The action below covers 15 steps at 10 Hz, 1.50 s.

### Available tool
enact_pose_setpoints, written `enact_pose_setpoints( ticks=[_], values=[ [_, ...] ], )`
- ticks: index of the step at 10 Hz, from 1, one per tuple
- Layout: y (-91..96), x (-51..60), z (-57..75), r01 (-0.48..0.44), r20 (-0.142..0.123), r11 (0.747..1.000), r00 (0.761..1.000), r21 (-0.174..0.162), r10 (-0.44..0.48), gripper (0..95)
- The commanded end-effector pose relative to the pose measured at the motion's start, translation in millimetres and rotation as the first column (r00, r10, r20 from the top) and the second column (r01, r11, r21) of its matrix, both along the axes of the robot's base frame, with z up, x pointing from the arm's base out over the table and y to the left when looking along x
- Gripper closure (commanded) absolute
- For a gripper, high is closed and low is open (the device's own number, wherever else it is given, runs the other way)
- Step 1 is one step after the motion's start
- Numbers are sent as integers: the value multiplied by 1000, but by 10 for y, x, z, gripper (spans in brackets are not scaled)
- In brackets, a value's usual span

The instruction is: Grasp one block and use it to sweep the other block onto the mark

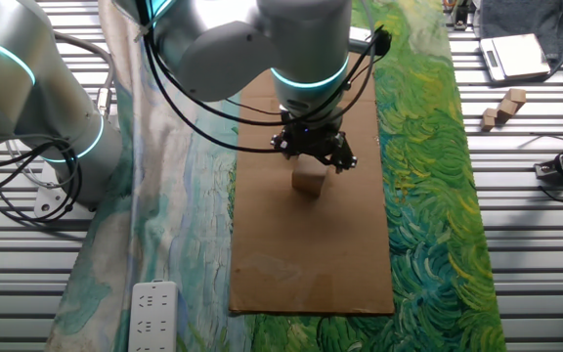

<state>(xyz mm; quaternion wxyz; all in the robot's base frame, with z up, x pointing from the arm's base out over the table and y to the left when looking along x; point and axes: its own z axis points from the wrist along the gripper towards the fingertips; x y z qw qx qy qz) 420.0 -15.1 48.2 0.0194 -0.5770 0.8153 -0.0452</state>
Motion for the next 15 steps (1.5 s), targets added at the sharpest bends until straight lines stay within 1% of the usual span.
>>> enact_pose_setpoints(
  ticks=[1, 2, 4, 7, 11, 14, 15],
  values=[
    [-3, 2, 1, -9, -24, 1000, 1000, 2, 9, 190],
    [-3, 2, 1, -7, -32, 1000, 999, 6, 7, 0],
    [-3, 2, 1, -7, -33, 1000, 999, 8, 8, 0],
    [-3, 2, 1, -16, -32, 1000, 999, 3, 16, 0],
    [-3, 2, 1, -14, -37, 1000, 999, 12, 14, 0],
    [24, -63, 157, 8, -50, 1000, 999, 5, -8, 0],
    [20, -93, 224, 14, -50, 1000, 999, 14, -14, 0]
  ],
)
